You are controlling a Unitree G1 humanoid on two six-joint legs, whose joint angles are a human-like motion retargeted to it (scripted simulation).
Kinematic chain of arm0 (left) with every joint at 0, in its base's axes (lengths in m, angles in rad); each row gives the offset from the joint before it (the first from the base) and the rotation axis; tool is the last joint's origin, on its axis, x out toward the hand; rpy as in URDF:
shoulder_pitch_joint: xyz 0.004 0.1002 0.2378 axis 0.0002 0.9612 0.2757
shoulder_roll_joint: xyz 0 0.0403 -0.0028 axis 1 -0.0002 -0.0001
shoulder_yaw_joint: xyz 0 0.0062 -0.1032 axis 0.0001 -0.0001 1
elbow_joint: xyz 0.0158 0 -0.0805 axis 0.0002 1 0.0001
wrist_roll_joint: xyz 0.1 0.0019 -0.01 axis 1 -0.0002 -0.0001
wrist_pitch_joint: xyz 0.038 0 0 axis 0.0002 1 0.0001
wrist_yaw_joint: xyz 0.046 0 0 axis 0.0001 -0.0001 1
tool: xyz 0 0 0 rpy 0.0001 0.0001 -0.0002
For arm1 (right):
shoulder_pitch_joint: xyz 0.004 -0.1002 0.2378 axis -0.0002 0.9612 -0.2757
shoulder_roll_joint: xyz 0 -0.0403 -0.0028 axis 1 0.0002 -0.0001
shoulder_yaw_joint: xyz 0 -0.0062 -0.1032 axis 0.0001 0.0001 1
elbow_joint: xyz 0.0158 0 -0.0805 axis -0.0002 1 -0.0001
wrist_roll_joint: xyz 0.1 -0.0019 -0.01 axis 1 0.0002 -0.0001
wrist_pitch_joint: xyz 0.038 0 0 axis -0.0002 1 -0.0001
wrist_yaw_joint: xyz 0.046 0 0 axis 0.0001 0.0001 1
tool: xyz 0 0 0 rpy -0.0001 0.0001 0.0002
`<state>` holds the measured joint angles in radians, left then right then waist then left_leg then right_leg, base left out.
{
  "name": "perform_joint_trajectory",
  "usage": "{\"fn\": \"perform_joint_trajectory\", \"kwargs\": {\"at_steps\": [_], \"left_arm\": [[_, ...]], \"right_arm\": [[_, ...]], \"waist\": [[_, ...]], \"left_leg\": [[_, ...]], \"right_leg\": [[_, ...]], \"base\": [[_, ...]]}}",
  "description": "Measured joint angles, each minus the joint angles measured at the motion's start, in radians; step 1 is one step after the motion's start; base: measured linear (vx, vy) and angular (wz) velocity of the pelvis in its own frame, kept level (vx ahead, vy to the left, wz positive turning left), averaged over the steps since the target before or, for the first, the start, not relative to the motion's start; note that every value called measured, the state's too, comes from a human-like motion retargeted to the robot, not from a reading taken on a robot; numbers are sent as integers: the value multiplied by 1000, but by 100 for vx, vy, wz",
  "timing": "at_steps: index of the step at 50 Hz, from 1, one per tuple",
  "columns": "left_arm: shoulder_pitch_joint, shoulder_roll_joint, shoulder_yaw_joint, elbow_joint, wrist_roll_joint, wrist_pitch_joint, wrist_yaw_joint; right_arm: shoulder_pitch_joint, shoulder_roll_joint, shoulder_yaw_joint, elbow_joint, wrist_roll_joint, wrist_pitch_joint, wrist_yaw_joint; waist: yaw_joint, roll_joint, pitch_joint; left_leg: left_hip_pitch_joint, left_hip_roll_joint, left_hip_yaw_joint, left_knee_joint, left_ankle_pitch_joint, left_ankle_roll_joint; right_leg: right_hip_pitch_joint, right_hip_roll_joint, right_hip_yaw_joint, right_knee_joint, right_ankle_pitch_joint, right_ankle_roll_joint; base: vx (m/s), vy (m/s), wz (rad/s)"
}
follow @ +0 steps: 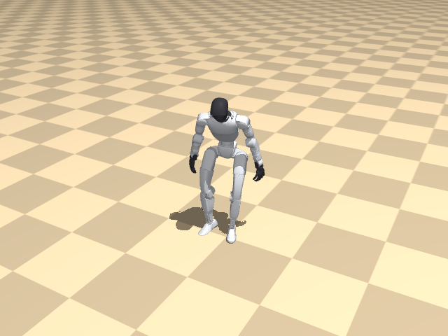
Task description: In place motions
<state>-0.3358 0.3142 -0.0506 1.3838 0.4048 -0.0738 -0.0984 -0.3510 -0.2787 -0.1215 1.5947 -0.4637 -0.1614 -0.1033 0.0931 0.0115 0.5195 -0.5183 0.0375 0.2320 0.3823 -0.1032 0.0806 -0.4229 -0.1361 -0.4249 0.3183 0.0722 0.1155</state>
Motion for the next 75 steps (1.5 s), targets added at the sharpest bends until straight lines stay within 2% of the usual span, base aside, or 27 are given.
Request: {"fn": "perform_joint_trajectory", "kwargs": {"at_steps": [4,7,8,9,10,13,17,21,25,32,35,41,45,47,50,52,53,54,57,58,60,61,63,65,66,70,75], "left_arm": [[221,-41,43,30,65,-15,46],[379,-76,108,32,119,-31,87],[428,-82,127,35,132,-33,98],[484,-91,149,44,150,-28,108],[545,-100,175,55,169,-21,119],[607,-134,256,89,168,29,119],[641,-162,338,95,93,84,53],[616,-186,370,49,6,82,-11],[557,-180,334,-20,3,56,-38],[494,-151,223,-136,58,6,-51],[474,-149,190,-156,79,-5,-66],[426,-124,117,-116,123,-22,-79],[370,-123,131,-3,113,13,-36],[354,-127,166,47,79,44,-26],[332,-116,202,101,18,80,-46],[329,-111,209,114,13,93,-50],[332,-114,208,112,25,94,-42],[332,-112,206,108,37,91,-34],[317,-86,165,73,67,64,-11],[311,-77,148,64,69,55,-11],[284,-55,113,43,73,35,-12],[250,-42,100,31,70,27,-7],[196,-22,82,12,58,15,0],[97,-10,84,-21,33,7,13],[56,-11,81,-31,14,-3,26],[-92,58,7,-39,-108,-42,-4],[-316,77,14,-66,-66,-47,-7]], "right_arm": [[156,45,-8,105,-43,102,84],[282,62,-3,105,-97,158,131],[324,72,-20,105,-105,167,145],[375,82,-51,105,-108,162,169],[431,91,-89,105,-110,150,199],[481,90,-154,105,-133,151,242],[493,72,-214,98,-122,159,280],[460,58,-210,25,-78,166,226],[413,55,-198,-76,-21,144,191],[329,58,-168,-259,3,97,270],[303,60,-141,-318,16,74,276],[295,59,-97,-323,21,38,284],[288,57,-45,-269,-46,48,278],[276,60,-4,-239,-97,45,254],[254,62,40,-200,-158,52,198],[265,61,49,-184,-171,48,175],[282,55,49,-178,-166,42,166],[292,53,49,-174,-158,36,161],[312,51,40,-158,-128,20,143],[315,50,37,-155,-124,19,134],[308,48,34,-149,-113,19,111],[286,48,35,-151,-103,20,98],[246,47,43,-158,-90,16,80],[147,32,57,-181,-74,11,61],[103,24,74,-193,-65,3,48],[-66,-10,157,-209,-55,-25,17],[-273,-52,127,-267,-154,-56,42]], "waist": [[-10,-1,-47],[156,-36,-126],[174,-33,-153],[69,-10,-183],[-99,23,-214],[-43,13,-280],[-24,9,-348],[-21,2,-368],[16,-21,-394],[16,-27,-442],[-6,-21,-445],[-23,-28,-453],[-41,-30,-433],[-49,-17,-421],[-59,3,-400],[-90,7,-388],[-121,1,-382],[-135,-1,-376],[-106,-12,-353],[-92,-22,-349],[-57,-58,-330],[-43,-71,-297],[-29,-83,-236],[5,-69,-149],[11,-61,-128],[26,-69,-113],[19,-88,-31]], "left_leg": [[208,-12,14,-176,9,-56],[319,24,200,-255,-19,-88],[348,29,217,-276,-21,-96],[366,8,110,-301,-4,-96],[379,-26,-58,-328,23,-92],[435,-27,1,-365,14,-106],[472,-51,-21,-376,4,-100],[467,-70,-96,-323,-19,-88],[417,-81,-143,-261,-29,-61],[440,-66,-17,-281,-56,-50],[443,-76,-71,-273,-55,-57],[452,-97,-78,-275,-60,-30],[439,-82,-77,-261,-59,-20],[420,-38,-58,-249,-61,-24],[380,51,-31,-201,-72,-51],[375,55,-34,-183,-80,-45],[385,12,-47,-191,-80,-20],[386,1,-56,-191,-79,-13],[364,19,-53,-158,-88,-18],[352,17,-48,-144,-93,-19],[312,1,-31,-101,-106,-23],[285,3,-28,-72,-112,-28],[245,3,-34,-36,-113,-34],[168,32,-20,-2,-115,-40],[116,45,-21,20,-116,-44],[-115,102,3,145,-137,-50],[-366,125,28,374,-181,-12]], "right_leg": [[189,7,-1,-133,-25,-22],[246,34,198,-163,-78,-22],[261,42,211,-176,-81,-30],[291,33,102,-207,-60,-40],[329,16,-68,-245,-28,-50],[375,35,-36,-274,-54,-53],[409,47,-24,-285,-58,-44],[438,46,-21,-295,-60,-33],[433,23,-28,-298,-57,-31],[435,19,-71,-294,-51,-28],[444,18,-70,-287,-37,-21],[447,-6,-67,-246,-4,13],[396,-21,-14,-136,49,109],[350,11,68,-86,109,146],[298,109,236,-49,146,146],[309,82,277,-52,150,142],[331,0,234,-60,142,128],[344,-44,178,-69,137,82],[365,-120,15,-120,154,-121],[365,-139,-6,-135,165,-114],[346,-183,-12,-153,171,-15],[325,-193,-15,-143,147,2],[292,-210,-39,-117,123,15],[165,-207,25,-15,99,43],[116,-194,34,2,88,47],[-100,-176,17,98,38,66],[-367,-212,52,335,-22,101]], "base": [[43,7,-18],[41,12,-293],[50,12,43],[59,9,445],[51,2,435],[35,-4,32],[29,-6,14],[9,-4,18],[0,0,0],[3,5,12],[1,19,6],[4,17,7],[-4,12,-14],[-17,-8,-74],[-15,-24,-69],[2,14,39],[4,34,102],[3,25,95],[-1,-11,11],[-4,-19,-12],[-8,-27,-7],[-19,-30,13],[-37,-24,18],[-72,-26,-24],[-67,-35,-29],[-43,-35,-29],[-36,-17,-2]]}}
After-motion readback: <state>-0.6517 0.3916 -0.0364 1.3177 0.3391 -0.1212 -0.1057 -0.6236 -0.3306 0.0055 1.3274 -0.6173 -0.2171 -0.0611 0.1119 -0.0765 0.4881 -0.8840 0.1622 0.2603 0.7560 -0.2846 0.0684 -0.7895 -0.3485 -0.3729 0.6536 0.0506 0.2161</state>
